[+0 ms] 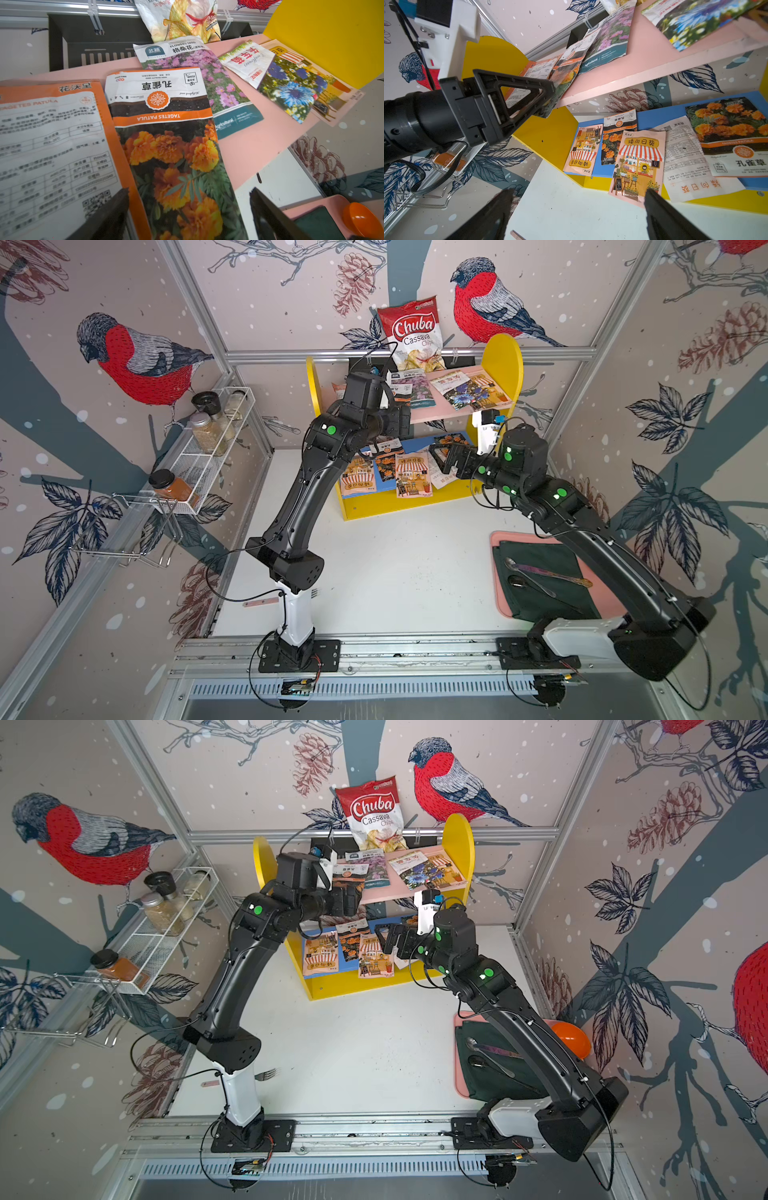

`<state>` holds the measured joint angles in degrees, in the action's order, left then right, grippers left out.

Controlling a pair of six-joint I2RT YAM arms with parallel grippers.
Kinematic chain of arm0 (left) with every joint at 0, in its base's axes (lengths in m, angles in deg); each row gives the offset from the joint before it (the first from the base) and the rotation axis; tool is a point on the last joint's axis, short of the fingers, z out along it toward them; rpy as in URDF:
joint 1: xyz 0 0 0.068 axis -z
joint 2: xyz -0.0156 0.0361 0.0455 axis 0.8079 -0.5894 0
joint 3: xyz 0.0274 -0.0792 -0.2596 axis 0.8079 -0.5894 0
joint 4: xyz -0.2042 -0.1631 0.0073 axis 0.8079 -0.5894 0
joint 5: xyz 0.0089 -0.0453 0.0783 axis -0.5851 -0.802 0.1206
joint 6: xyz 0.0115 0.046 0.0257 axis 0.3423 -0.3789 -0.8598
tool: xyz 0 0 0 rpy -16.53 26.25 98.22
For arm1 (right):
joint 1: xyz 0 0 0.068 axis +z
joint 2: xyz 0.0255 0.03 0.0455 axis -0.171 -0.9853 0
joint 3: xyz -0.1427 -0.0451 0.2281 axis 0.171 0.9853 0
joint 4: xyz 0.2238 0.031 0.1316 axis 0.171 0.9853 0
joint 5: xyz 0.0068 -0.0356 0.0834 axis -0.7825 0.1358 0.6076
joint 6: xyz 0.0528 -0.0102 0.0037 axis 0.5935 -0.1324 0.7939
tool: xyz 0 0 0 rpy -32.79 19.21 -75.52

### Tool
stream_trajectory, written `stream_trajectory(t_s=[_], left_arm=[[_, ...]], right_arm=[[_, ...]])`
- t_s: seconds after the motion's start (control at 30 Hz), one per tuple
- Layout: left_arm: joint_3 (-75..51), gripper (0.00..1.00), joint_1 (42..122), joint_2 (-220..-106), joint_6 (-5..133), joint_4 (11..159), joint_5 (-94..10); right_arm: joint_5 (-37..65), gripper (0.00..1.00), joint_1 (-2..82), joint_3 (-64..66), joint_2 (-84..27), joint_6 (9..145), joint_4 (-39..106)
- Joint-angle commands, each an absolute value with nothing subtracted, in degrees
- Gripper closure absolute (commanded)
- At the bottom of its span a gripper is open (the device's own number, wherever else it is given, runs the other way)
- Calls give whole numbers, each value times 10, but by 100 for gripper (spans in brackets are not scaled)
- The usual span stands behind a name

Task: Take the seed bag off the shelf
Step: Pick up the seed packet from the shelf.

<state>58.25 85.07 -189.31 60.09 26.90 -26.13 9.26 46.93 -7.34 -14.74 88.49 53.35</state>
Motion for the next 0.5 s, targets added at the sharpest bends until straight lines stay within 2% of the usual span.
stream_trajectory(t_s=[0.0, 0.13, 0.47], left_arm=[[583, 10, 851, -1883, 615, 247, -301], [584, 9, 851, -1872, 620, 257, -308], [582, 6, 808, -1835, 622, 310, -335]], right_arm=[[142, 0, 452, -65, -145, 924, 475], [204, 7, 426, -49, -146, 994, 407], [222, 23, 454, -75, -212, 1078, 342]])
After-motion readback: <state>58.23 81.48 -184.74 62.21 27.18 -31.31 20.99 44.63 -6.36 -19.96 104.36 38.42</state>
